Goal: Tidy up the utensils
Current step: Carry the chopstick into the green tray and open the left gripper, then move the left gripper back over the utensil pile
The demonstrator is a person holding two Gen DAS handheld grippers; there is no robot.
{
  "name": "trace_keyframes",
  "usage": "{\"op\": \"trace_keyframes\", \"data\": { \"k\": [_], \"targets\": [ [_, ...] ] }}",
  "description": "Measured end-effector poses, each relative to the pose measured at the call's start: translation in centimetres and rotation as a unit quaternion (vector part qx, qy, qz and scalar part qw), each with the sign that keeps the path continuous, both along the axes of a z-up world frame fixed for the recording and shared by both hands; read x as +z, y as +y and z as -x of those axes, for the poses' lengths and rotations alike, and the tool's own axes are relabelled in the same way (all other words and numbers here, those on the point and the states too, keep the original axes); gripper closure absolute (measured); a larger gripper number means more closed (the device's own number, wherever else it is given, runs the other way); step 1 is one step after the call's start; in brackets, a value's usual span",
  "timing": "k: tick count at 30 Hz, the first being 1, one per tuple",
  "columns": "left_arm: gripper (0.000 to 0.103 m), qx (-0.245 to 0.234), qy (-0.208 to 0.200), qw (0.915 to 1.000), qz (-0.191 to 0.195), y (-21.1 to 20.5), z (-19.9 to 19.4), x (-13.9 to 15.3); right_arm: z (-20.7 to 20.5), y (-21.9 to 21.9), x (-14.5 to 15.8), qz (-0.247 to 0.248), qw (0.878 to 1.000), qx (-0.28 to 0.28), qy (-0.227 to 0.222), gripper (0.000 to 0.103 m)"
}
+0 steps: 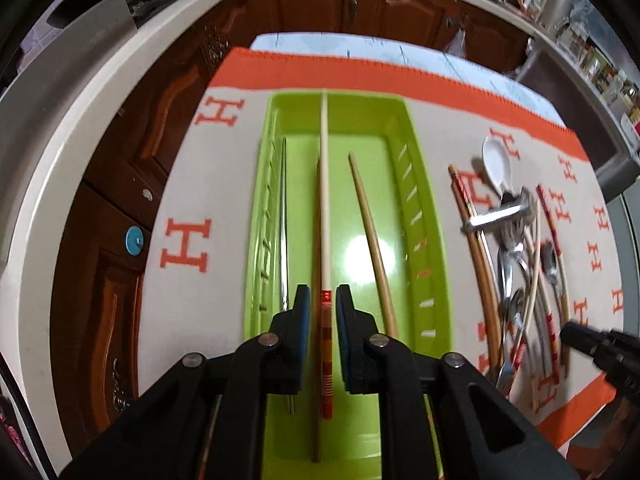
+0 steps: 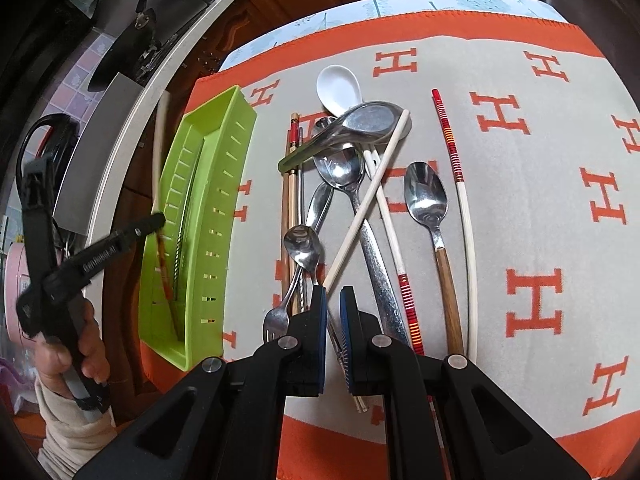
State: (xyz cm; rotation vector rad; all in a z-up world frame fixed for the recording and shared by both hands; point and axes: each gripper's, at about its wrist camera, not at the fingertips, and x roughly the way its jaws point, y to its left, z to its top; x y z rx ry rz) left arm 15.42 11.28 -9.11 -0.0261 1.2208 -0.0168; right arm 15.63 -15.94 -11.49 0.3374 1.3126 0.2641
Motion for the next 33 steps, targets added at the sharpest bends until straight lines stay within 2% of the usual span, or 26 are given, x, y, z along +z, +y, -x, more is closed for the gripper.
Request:
{"op": "trace_keyframes", "data": {
  "k": [1,4,9,13,19,26,30,33],
  "targets": [
    [0.076,-0.001,0.004,1.0000,0.001,0.0,0.2,-0.2,-0.1,-0.1,0.0,0.001,1.000,-0.002,0.000,0.093],
    [0.062,-0.004,0.004,1.0000,0.003,-0.1,0.7,-0.1,-0.3,-0.3,0.0,0.000,1.000,-0.006,-0.001,0.089],
    [0.058,-0.009,-0.007,0.9999,0.011,-0.6,1.3,1.1,-0.4,-0.2,-0.2,0.003,1.000,-0.003,0.001,0.089],
    [0.047,-0.020,-0.020,0.9994,0.020,-1.6,1.9,2.5,-0.4,0.3,-0.5,0.006,1.000,0.004,0.003,0.089],
    [0.047,-0.048,-0.043,0.9972,0.039,-3.5,2.9,4.3,-0.2,1.0,-0.8,0.010,1.000,0.019,0.003,0.089],
    [0.046,-0.060,-0.048,0.9960,0.044,-4.9,3.7,5.0,0.2,1.1,-0.3,0.015,0.999,0.028,-0.005,0.089],
    [0.038,-0.059,-0.057,0.9958,0.042,-5.1,4.2,5.1,0.8,1.1,0.4,0.018,0.999,0.035,-0.015,0.089],
    [0.038,-0.061,-0.067,0.9950,0.041,-5.4,4.5,5.4,1.2,1.1,0.9,0.025,0.999,0.040,-0.023,0.089]
  ]
}}
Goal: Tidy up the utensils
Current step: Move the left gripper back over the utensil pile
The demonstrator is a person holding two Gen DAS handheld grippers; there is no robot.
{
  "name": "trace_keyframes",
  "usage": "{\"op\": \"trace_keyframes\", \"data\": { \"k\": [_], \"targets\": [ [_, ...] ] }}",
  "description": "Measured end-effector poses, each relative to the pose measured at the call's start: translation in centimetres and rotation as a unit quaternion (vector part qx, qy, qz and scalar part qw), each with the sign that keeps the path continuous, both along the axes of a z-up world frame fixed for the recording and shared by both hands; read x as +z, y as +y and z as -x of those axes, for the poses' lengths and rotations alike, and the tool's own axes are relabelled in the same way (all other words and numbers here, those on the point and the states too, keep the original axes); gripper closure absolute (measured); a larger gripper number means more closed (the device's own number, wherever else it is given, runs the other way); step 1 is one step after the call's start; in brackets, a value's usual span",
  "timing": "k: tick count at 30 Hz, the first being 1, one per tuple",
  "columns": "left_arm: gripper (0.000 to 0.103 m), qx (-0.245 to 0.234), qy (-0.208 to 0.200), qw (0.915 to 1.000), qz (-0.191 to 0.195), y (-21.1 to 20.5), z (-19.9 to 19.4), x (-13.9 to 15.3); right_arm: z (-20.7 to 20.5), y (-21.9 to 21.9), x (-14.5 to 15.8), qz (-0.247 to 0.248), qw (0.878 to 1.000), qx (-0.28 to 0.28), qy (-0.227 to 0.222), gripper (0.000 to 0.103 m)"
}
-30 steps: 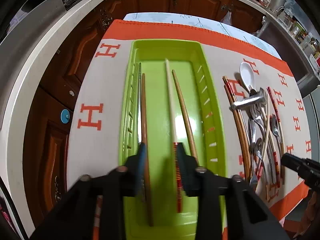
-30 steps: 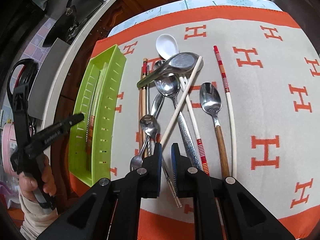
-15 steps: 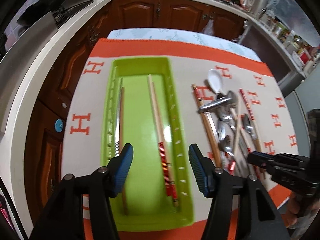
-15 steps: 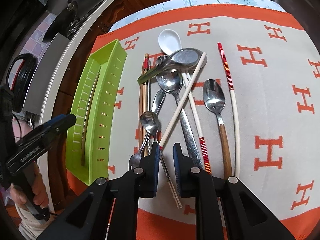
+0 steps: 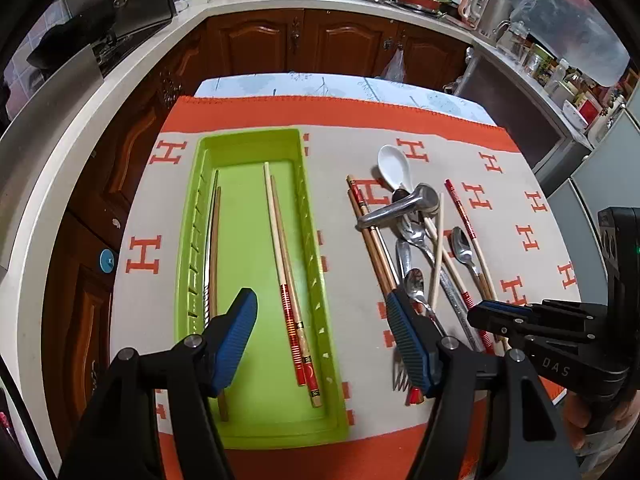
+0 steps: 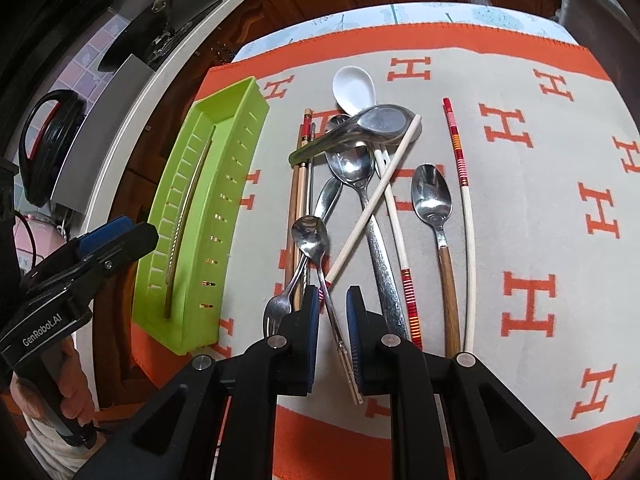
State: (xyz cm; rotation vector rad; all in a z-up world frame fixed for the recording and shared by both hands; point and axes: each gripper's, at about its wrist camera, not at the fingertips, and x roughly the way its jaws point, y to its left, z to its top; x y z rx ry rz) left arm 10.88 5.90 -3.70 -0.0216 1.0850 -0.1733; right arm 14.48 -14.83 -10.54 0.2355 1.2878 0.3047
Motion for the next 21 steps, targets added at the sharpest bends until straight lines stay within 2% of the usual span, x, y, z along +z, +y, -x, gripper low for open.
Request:
{"op": "trace_keyframes", "data": {
  "k": [5,10,12,16,21],
  "targets": [
    [0.038,-0.009,-0.022,0.9997,0.001,-0.7,0.6,0.4,0.4,-0.1,0.6,0.004,1.000,0.005,-0.007,0.089],
    [0.038,-0.020,-0.007,0.9997,0.014,-1.6,0.8,0.3,0.9,-0.4,1.0,0.000,1.000,0.007,-0.015,0.088],
    [0.038,-0.022,-0.001,0.9997,0.008,-2.2,0.8,0.2,1.0,-0.7,1.0,-0.003,1.000,0.005,-0.018,0.084],
    [0.038,-0.028,-0.003,0.9995,-0.013,-3.3,1.2,0.0,1.1,-0.9,0.8,0.005,1.000,0.007,-0.023,0.084],
    [0.038,-0.037,0.001,0.9993,-0.007,-4.2,1.4,-0.7,1.2,-0.8,0.0,0.015,0.999,0.018,-0.022,0.083]
  ]
}}
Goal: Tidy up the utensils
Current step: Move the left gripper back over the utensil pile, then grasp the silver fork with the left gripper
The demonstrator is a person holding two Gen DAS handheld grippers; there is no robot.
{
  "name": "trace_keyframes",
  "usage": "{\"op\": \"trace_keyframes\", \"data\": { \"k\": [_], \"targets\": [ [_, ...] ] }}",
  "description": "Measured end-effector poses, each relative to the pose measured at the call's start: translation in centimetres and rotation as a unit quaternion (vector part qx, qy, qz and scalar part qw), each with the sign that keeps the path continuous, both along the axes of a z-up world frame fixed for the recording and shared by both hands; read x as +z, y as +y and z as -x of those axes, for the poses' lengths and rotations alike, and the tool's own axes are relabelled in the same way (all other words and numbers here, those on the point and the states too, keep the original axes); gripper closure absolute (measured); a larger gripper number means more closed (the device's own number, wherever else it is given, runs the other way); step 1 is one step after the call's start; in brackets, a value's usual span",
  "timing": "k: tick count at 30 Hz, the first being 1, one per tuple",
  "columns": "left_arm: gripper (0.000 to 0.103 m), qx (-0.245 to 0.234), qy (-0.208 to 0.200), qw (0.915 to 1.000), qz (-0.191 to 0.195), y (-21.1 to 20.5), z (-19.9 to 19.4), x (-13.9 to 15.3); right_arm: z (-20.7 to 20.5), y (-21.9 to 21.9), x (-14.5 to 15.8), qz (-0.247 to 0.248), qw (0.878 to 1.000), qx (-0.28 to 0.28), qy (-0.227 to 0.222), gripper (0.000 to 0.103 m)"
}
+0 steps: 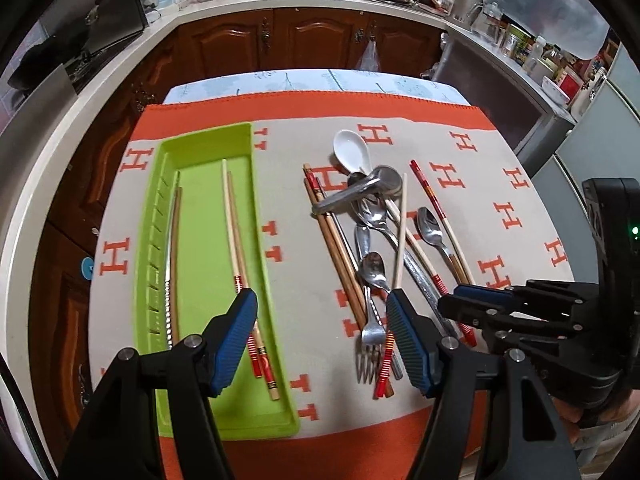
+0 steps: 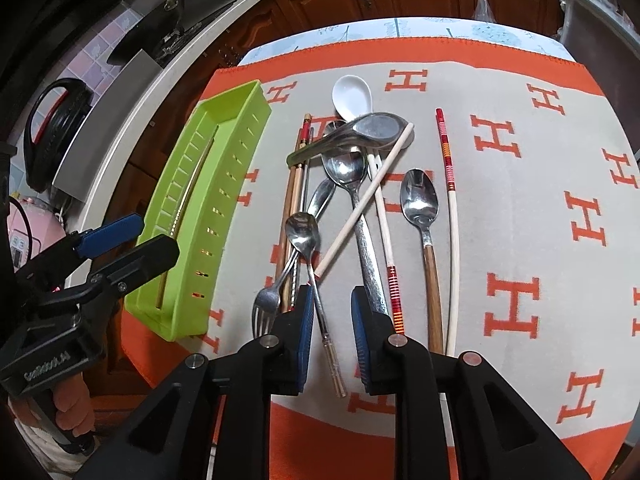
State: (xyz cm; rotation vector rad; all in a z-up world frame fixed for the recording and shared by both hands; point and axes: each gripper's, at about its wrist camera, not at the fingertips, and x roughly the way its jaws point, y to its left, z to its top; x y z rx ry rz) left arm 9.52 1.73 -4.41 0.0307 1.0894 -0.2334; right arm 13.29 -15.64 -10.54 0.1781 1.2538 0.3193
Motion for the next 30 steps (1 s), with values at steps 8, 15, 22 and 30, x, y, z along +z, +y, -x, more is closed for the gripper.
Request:
{"op": "trace_keyframes", "data": {
  "k": [8,15,22,30],
  "targets": [
    [0.038,0.004,0.003,0.9999,0.014,0.7,-0.3,-0.8,-0.5,0.3,-2.2,0.017,1.000,0.013,0.018,0.083],
    [0.054,0.005,0.027,0.9989,0.039,1.1,-1.0,-1.6,-1.0,2.0,-3.5,0.022,0.998,0.050,0.026,0.083],
    [0.060,0.004,0.045,0.9976,0.052,0.7,-1.7,-2.2,-1.4,3.8,-4.5,0.046,0.995,0.087,0.016,0.087],
    [0.067,-0.011,0.071,0.9957,0.058,-1.0,-3.1,-3.1,-1.5,2.5,-4.5,0.025,0.998,0.063,0.005,0.099]
  ]
}}
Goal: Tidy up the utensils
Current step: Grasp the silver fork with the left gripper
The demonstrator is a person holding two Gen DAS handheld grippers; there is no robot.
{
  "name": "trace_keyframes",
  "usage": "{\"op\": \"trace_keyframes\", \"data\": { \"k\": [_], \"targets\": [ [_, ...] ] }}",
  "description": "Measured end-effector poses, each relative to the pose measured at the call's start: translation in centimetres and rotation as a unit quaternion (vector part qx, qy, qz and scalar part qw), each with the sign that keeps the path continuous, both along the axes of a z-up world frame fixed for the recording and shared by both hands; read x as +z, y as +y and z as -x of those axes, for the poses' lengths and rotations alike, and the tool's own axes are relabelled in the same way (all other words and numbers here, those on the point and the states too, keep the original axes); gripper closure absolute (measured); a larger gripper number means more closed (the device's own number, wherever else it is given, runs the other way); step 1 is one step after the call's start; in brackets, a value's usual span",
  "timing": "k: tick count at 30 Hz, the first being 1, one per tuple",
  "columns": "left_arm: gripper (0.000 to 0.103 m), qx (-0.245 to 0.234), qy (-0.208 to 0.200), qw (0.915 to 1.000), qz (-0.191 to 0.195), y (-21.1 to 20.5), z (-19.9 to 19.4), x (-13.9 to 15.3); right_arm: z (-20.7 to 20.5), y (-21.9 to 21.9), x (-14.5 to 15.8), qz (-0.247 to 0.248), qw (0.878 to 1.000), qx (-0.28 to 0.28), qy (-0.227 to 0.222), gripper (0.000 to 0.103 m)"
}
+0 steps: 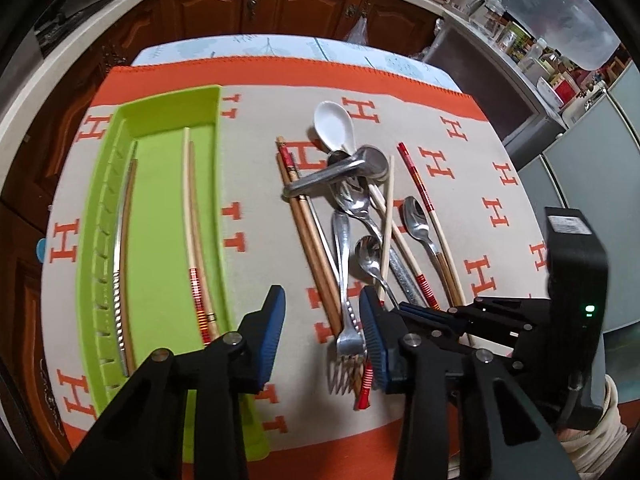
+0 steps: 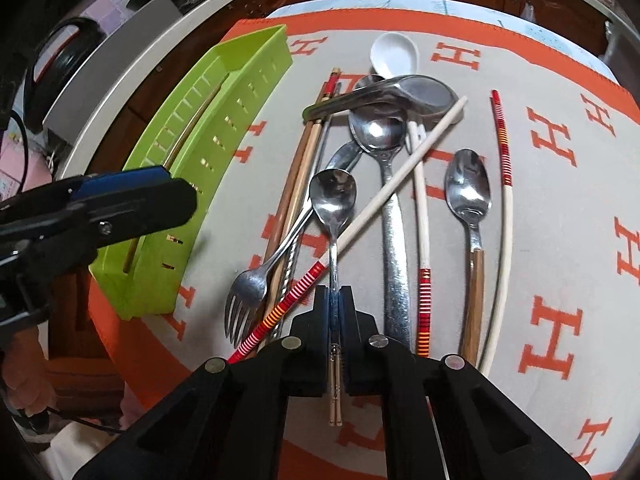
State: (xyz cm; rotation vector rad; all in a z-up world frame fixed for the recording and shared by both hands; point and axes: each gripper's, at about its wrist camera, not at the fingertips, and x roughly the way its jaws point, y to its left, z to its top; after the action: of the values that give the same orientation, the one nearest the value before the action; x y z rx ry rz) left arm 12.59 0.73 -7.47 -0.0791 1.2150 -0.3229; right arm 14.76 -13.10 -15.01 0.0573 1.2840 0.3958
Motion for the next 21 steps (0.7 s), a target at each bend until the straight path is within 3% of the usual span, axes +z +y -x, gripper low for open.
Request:
{"op": "trace_keyframes", "data": {
  "k": [12,21],
  "targets": [
    [0.089,0.003,0.097,0.9952,0.004,-2.5,-2.9,-4.5,-0.2,-3.9,2.0,-0.054,0.997,-0.062,-0.013,0.099],
    [0.091,-0.008,0.073,0.9971,-0.019,-5.2,-5.5,-4.2,0.0,-4.9,2.6,-0.070,0.994,-0.080,-0.019,0.099]
  ]
}}
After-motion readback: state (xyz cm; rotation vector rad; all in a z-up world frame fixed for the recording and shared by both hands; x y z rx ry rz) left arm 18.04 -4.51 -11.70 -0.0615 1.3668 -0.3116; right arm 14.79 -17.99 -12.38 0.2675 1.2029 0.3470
